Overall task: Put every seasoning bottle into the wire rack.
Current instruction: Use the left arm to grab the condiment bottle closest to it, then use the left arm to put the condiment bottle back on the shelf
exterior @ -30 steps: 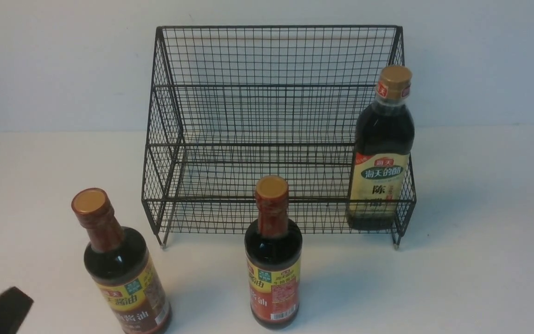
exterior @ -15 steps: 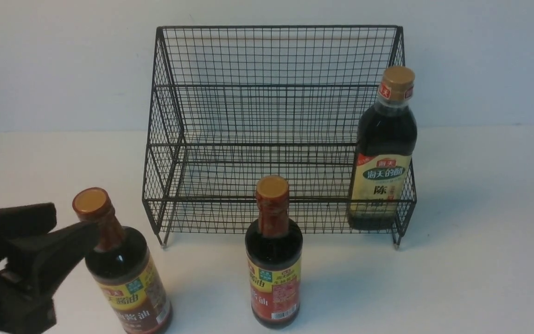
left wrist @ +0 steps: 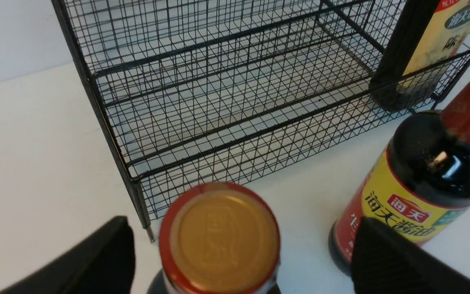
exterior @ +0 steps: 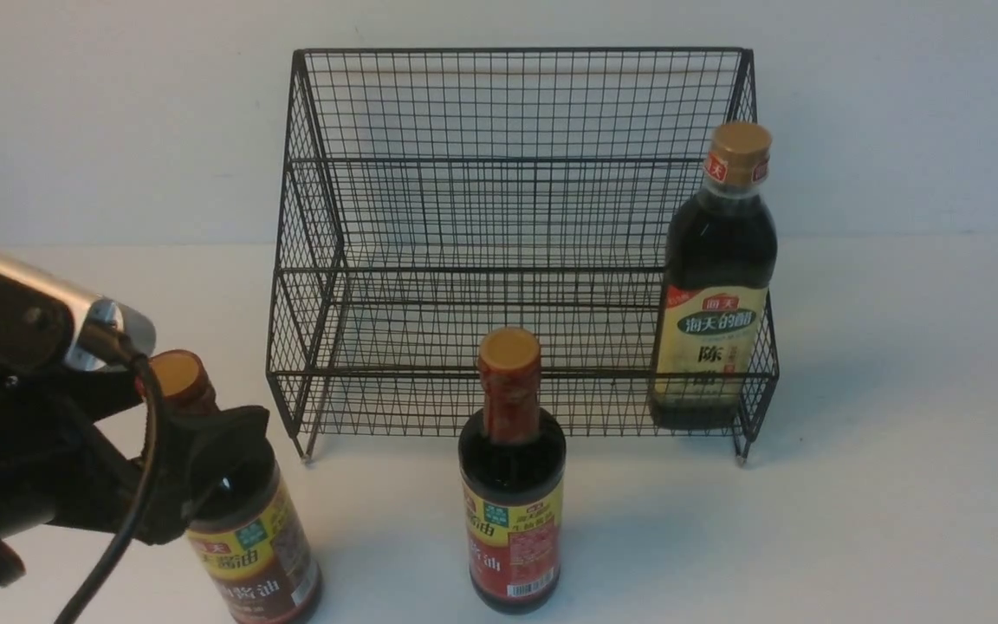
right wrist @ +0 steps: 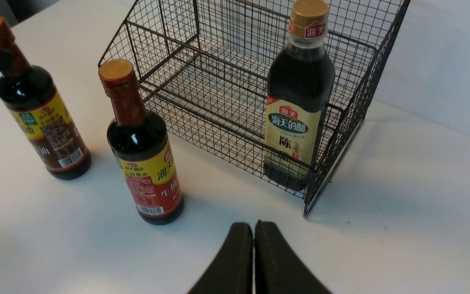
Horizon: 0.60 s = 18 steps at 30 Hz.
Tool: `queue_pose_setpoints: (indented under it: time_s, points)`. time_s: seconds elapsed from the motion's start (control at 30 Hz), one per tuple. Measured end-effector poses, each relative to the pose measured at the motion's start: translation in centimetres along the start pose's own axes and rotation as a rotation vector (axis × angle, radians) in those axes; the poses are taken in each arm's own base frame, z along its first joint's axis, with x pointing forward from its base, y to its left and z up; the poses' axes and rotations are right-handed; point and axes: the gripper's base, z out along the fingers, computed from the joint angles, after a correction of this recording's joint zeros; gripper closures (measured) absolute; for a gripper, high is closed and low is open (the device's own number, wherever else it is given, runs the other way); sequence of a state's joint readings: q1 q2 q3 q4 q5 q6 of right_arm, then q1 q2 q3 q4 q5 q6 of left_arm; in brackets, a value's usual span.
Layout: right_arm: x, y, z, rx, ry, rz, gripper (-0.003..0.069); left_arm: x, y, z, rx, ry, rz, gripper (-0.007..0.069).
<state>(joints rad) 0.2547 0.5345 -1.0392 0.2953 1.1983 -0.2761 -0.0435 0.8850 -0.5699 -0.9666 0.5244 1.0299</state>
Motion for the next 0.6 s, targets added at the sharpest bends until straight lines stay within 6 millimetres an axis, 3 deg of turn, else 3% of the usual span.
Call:
queue_pose_setpoints:
  time_s: [0.07,0.2,0.37,0.6]
  points:
    - [0.0,0.0,0.0,-0.001,0.000,0.000,0.0657,-0.1,0.1,0.3,0.004,-0.010,-0.006,0.0049]
    - [0.0,0.0,0.0,0.000,-0.001,0.000,0.0657,-0.5,-0.2,0.3,0.030,-0.050,0.007,0.0349]
    - [0.0,0.0,0.0,0.001,-0.005,0.000,0.0657,-1.2,-1.2,-0.9,0.094,-0.058,0.085,0.0339]
    - [-0.2,0.0,0.0,0.005,-0.019,0.000,0.0657,-7.4,-2.8,-5.0,0.139,-0.196,0.193,0.0346]
